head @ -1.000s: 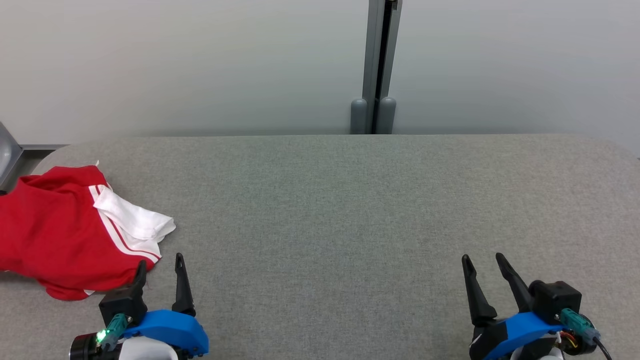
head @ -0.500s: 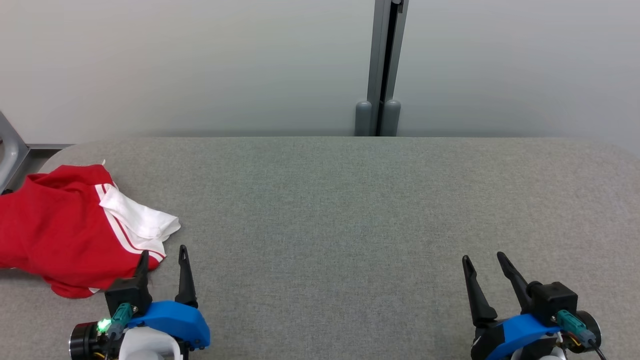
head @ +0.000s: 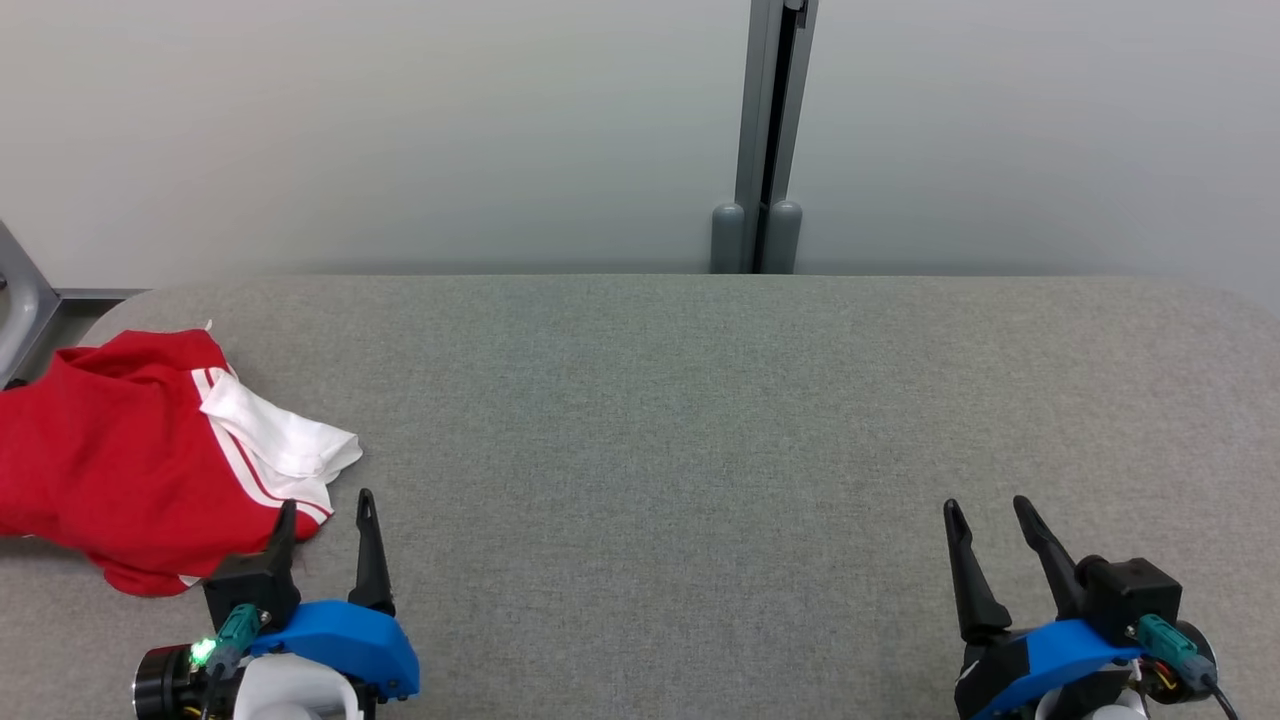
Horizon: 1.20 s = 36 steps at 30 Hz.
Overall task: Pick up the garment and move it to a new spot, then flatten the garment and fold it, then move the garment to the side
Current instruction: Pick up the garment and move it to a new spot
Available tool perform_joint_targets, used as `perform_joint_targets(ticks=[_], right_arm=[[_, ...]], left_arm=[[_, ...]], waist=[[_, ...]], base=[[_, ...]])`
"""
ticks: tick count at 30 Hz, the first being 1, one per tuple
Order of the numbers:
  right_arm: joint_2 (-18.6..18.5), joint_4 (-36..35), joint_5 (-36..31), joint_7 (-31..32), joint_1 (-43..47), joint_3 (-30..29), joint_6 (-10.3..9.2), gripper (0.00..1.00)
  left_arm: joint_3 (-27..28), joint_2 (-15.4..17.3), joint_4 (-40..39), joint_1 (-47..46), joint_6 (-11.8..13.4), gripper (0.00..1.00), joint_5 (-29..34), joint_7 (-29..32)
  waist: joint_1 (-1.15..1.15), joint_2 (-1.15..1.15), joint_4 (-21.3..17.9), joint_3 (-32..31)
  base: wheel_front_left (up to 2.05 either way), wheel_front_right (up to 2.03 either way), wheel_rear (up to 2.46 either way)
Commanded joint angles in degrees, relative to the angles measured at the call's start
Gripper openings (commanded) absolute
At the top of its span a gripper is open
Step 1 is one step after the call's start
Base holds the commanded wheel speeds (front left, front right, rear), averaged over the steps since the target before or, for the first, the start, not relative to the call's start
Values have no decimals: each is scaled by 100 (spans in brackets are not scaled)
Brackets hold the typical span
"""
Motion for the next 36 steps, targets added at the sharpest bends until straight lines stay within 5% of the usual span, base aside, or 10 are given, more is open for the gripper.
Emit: perform_joint_targets(ticks=[1, 21, 36], right_arm=[[-34, -39, -25, -30, -50, -10, 14, 100], [-33, -111, 51, -26, 43, -26, 14, 100], [-34, -48, 245, -26, -21, 241, 14, 100]], left_arm=[[3, 42, -36, 18, 35, 100, -4, 4], [-106, 141, -226, 70, 143, 100, -19, -11], [-89, 349, -245, 166, 242, 100, -11, -288]], waist=[[0, 0, 2, 0], [0, 0, 99, 17], [0, 0, 961, 31]], base=[[0, 0, 0], [0, 0, 0], [0, 0, 0]])
